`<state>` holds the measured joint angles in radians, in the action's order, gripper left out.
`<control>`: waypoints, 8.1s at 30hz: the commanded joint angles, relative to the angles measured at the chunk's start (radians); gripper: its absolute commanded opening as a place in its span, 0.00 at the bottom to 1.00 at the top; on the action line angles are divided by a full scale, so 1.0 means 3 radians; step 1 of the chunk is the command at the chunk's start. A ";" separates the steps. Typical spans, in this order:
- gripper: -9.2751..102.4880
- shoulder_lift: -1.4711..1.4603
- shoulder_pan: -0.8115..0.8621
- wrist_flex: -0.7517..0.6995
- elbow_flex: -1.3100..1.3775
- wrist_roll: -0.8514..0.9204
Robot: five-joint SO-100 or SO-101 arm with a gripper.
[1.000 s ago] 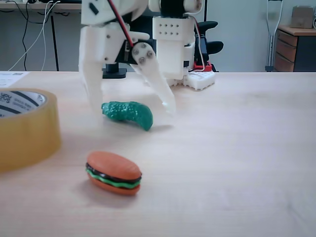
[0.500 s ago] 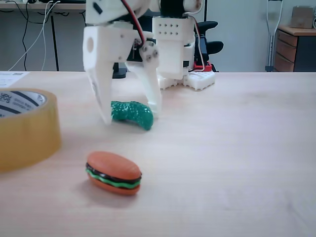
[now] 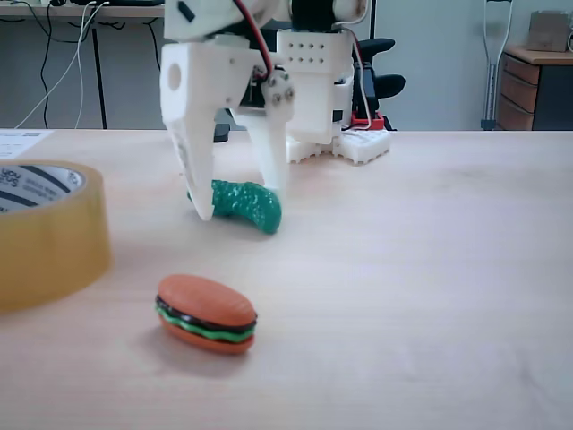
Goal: Grasp a cucumber and put it in the hole.
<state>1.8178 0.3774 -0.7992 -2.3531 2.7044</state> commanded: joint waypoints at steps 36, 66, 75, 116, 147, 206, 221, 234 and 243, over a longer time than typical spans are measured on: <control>0.15 0.0675 0.0005 -0.1074 0.0537 -0.0997; 0.15 -0.2281 0.0583 -0.2321 0.5405 -0.2419; 0.27 -0.3001 0.0685 -0.2766 0.6545 -0.2506; 0.56 -0.1498 0.0481 -0.3262 0.5798 -0.2301; 0.35 0.1815 -0.0297 -0.2777 0.1616 -0.2398; 0.08 0.5170 -0.0598 -0.1846 -0.2470 -0.3088; 0.08 0.5164 -0.0701 -0.1958 -0.2470 -0.3267; 0.08 0.5164 -0.0701 -0.1958 -0.2470 -0.3267; 0.08 0.5164 -0.0701 -0.1958 -0.2470 -0.3267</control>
<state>3.3686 0.1749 -1.3744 -3.1017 1.7227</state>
